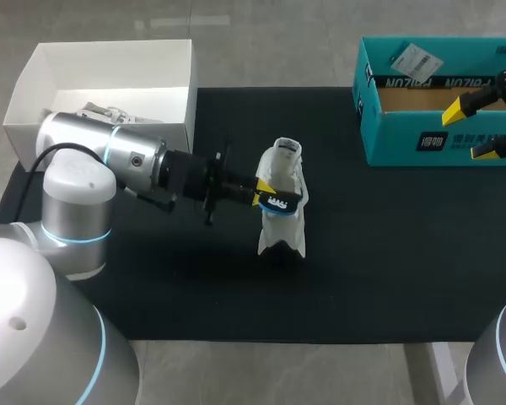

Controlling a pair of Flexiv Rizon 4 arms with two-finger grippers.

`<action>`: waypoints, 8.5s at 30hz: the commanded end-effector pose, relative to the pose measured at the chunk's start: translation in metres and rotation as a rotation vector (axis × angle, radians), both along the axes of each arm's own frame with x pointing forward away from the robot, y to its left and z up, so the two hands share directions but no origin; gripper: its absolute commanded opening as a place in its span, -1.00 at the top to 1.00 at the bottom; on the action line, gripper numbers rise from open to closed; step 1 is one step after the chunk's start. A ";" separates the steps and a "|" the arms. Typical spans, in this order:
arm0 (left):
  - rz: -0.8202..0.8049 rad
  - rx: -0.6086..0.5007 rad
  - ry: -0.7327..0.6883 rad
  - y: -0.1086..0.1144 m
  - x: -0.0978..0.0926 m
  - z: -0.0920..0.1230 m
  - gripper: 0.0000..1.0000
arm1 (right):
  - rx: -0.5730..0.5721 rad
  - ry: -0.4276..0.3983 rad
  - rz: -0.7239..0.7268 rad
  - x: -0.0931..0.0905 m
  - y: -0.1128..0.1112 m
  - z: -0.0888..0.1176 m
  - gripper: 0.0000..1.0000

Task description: Take the shoe out of the shoebox, open the shoe tongue, remove and reinsert the insole, then place the shoe into the shoebox

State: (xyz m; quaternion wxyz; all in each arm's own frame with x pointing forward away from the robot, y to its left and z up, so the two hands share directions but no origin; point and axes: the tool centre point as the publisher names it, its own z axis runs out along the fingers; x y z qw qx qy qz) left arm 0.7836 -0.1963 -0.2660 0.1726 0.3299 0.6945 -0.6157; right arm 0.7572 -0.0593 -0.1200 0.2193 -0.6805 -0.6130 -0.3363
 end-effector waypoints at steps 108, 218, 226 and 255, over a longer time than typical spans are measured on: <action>-0.081 -0.094 0.038 -0.066 0.001 -0.013 1.00 | -0.002 0.002 -0.001 0.001 0.001 0.000 -1.00; 0.004 -0.094 0.014 -0.040 -0.002 0.006 1.00 | -0.002 0.002 -0.001 0.001 0.001 0.000 -1.00; 0.020 -0.079 0.008 -0.034 -0.009 0.018 1.00 | -0.002 0.002 -0.001 0.001 0.001 0.000 -1.00; 0.032 0.084 0.059 -0.021 -0.015 0.014 1.00 | -0.002 0.002 -0.001 0.001 0.001 0.000 -1.00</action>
